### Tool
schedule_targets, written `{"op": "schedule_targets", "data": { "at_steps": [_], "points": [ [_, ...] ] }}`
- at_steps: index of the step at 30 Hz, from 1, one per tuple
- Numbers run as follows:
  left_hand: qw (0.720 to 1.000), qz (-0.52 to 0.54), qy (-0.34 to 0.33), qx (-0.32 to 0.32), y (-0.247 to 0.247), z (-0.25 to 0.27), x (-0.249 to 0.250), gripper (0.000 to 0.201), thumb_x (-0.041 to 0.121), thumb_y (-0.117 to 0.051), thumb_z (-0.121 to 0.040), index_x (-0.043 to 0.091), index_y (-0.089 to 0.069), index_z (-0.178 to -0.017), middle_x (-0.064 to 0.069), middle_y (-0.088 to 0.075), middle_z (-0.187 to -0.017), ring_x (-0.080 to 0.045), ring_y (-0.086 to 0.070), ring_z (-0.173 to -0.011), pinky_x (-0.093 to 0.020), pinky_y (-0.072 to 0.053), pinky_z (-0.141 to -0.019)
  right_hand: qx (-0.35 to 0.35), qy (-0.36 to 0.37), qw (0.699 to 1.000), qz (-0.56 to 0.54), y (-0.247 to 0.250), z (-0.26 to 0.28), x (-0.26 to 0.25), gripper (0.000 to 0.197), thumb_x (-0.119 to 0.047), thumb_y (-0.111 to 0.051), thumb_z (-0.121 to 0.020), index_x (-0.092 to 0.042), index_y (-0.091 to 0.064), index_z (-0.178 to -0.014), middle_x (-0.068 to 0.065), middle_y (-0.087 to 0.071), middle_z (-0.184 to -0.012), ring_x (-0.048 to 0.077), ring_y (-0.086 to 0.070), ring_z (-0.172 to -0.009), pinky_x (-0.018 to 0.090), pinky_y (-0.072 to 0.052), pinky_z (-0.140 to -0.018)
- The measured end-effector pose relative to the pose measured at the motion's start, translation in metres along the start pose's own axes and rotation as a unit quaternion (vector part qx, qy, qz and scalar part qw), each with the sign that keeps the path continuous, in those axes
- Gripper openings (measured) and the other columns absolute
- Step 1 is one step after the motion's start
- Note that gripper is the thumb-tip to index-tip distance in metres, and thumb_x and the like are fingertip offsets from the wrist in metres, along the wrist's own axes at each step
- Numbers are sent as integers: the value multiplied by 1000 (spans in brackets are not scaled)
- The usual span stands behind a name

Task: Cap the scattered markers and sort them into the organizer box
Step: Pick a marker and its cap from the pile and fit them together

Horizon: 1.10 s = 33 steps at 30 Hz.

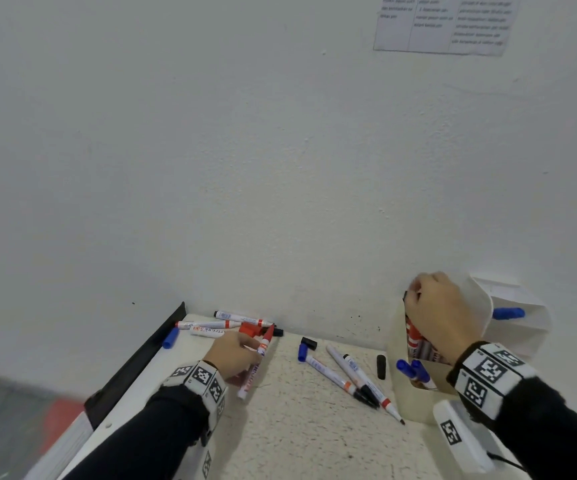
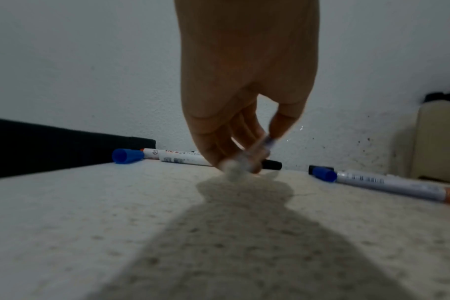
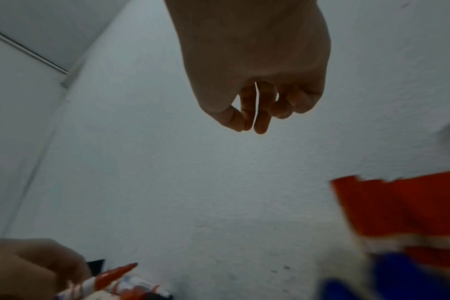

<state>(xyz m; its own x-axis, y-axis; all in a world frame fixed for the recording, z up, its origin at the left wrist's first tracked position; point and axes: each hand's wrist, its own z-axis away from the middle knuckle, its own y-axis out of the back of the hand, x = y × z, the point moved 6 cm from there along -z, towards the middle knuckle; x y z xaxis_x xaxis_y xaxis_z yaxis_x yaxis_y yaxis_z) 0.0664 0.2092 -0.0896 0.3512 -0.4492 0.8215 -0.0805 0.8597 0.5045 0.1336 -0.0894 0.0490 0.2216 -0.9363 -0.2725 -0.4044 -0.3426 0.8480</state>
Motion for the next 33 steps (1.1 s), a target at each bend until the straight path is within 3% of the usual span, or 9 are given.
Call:
{"op": "schedule_targets", "data": {
  "at_steps": [4, 7, 10, 12, 16, 19, 25, 31, 33],
  "points": [
    [987, -144, -33, 70, 10, -5, -4, 18, 29, -44, -97, 20, -53, -110, 0, -59, -100, -14, -56, -86, -26, -43, -77, 2, 74, 994, -76, 1, 4, -62, 12, -22, -46, -91, -16, -56, -95, -2, -56, -90, 14, -53, -78, 25, -39, -64],
    [974, -191, -23, 116, 18, -7, -14, 28, 30, -36, -98, 13, -52, -114, -6, -61, -104, -19, -57, -90, -30, -45, -82, -117, 74, 985, -105, -41, 8, -94, 17, -22, -45, -91, -18, -58, -101, -2, -60, -93, 15, -55, -82, 26, -43, -66],
    [969, -193, -15, 156, 29, -11, -29, 26, 29, -41, -95, 12, -54, -110, -7, -61, -109, -22, -60, -95, -33, -49, -86, -257, 91, 954, -123, -102, 18, -123, 27, -17, -42, -93, -18, -57, -116, 1, -60, -113, 17, -57, -99, 29, -49, -86],
    [964, -219, -16, 151, 31, -14, -37, 23, 25, -40, -97, 14, -54, -111, -4, -61, -110, -16, -60, -94, -31, -50, -90, -312, 123, 935, -116, -140, 24, -141, 37, -12, -39, -93, -19, -52, -127, 4, -54, -130, 22, -51, -116, 33, -42, -100],
    [952, -248, -31, 179, 32, -17, -44, 22, 29, -43, -96, 18, -53, -113, 1, -59, -113, -13, -59, -100, -31, -49, -93, -372, 213, 901, -66, -193, 36, -167, 54, -8, -30, -92, -37, -31, -138, -1, -38, -141, 30, -36, -121, 41, -30, -106],
    [944, -253, -43, 206, 29, -16, -46, 23, 36, -42, -95, 23, -55, -109, 4, -60, -108, -13, -59, -98, -34, -49, -90, -334, 238, 912, 1, -204, 34, -172, 46, -10, -29, -95, -29, -37, -136, -1, -42, -136, 28, -37, -117, 39, -30, -102],
    [928, -250, -60, 270, 20, -5, -40, 23, 40, -38, -94, 29, -58, -100, 8, -58, -100, -12, -57, -95, -34, -48, -87, -246, 209, 946, 22, -211, 19, -173, 10, -22, -48, -89, -19, -53, -96, 4, -62, -104, 23, -58, -97, 33, -46, -81],
    [949, -175, -77, 251, 20, -6, -46, 20, 39, -46, -92, 30, -59, -104, 10, -62, -101, -10, -60, -92, -34, -52, -84, -203, 124, 958, -160, -202, 19, -170, 35, -11, -47, -92, -17, -44, -126, 7, -47, -115, 15, -53, -86, 22, -45, -75],
    [948, -168, -82, 257, 21, -3, -45, 17, 37, -48, -91, 30, -59, -103, 12, -64, -100, -9, -61, -90, -34, -52, -84, -175, 128, 951, -222, -189, 19, -173, 29, -10, -47, -91, -17, -50, -119, 6, -47, -112, 15, -51, -86, 23, -46, -76]
  ]
}}
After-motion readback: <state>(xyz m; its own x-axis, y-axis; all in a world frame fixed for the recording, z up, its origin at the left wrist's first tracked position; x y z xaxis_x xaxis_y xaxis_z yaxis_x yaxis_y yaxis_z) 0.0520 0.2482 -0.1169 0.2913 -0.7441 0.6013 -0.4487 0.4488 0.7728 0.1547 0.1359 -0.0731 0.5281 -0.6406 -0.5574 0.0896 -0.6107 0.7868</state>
